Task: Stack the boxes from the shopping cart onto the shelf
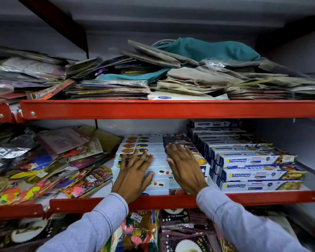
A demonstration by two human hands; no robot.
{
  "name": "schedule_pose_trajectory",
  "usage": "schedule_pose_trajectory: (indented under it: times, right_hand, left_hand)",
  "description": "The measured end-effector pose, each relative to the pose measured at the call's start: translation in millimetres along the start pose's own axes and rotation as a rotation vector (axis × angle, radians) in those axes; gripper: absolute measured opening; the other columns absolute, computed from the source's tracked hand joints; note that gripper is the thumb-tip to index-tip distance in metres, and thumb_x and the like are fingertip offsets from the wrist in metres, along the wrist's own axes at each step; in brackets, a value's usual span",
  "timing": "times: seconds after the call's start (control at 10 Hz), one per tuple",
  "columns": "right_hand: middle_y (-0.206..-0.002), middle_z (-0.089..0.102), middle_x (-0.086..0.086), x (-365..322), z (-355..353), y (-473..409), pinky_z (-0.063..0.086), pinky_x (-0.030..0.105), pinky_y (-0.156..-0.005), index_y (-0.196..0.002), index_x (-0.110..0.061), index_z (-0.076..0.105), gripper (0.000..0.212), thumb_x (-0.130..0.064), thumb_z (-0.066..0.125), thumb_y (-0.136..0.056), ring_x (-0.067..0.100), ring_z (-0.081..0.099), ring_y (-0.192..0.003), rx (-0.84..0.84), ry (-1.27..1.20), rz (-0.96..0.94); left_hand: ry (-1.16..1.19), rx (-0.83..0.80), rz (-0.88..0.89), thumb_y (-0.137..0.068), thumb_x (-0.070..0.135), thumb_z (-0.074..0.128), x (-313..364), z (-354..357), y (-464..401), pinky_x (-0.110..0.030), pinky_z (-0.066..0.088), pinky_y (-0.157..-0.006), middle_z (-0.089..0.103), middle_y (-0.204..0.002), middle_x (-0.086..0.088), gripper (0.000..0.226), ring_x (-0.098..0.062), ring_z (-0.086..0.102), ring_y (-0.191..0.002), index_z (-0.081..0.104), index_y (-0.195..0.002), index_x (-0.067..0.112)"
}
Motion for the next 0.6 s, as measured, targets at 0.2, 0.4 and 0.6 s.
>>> schedule_pose_trajectory:
  times: [0.2,0.4,0.6]
  right_hand:
    - [-0.168,0.012,-0.003,19.8,19.4,30.5,0.007,0.053,-0.125,-0.157,-0.024,0.019,0.059,-0.046,0.028,-0.103,0.017,0.004,-0.156,0.103,0.122,0.109]
    - [-0.168,0.008,-0.004,21.9,26.5,29.2,0.009,0.055,-0.124,-0.158,-0.023,0.013,0.061,-0.047,0.024,-0.103,0.018,0.004,-0.157,0.091,0.171,0.105]
    - [-0.169,0.006,-0.003,4.7,-1.0,30.6,0.009,0.055,-0.124,-0.159,-0.021,0.012,0.063,-0.046,0.027,-0.102,0.020,0.007,-0.156,0.154,0.124,0.048]
  left_hand:
    - [-0.200,0.064,-0.002,-0.102,0.052,0.029,-0.4,7.9,10.5,-0.070,0.008,-0.117,0.007,-0.166,-0.014,0.068,-0.038,-0.001,-0.152,0.010,-0.157,0.018]
    - [-0.252,0.025,-0.020,-0.101,0.052,0.028,-2.6,17.4,11.3,-0.073,0.012,-0.113,0.011,-0.165,-0.017,0.068,-0.040,0.001,-0.152,0.014,-0.157,0.016]
    - [-0.233,0.143,-0.010,-0.100,0.053,0.030,4.9,-11.9,10.9,-0.073,0.011,-0.114,0.003,-0.166,-0.017,0.071,-0.040,0.001,-0.152,0.012,-0.156,0.012]
Point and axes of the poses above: each hand's wrist, its own y-axis away from the middle knuckle, its own z-axis out of the palm, x = y × z, the point moved 7 cm from there along -y, towards the middle knuckle
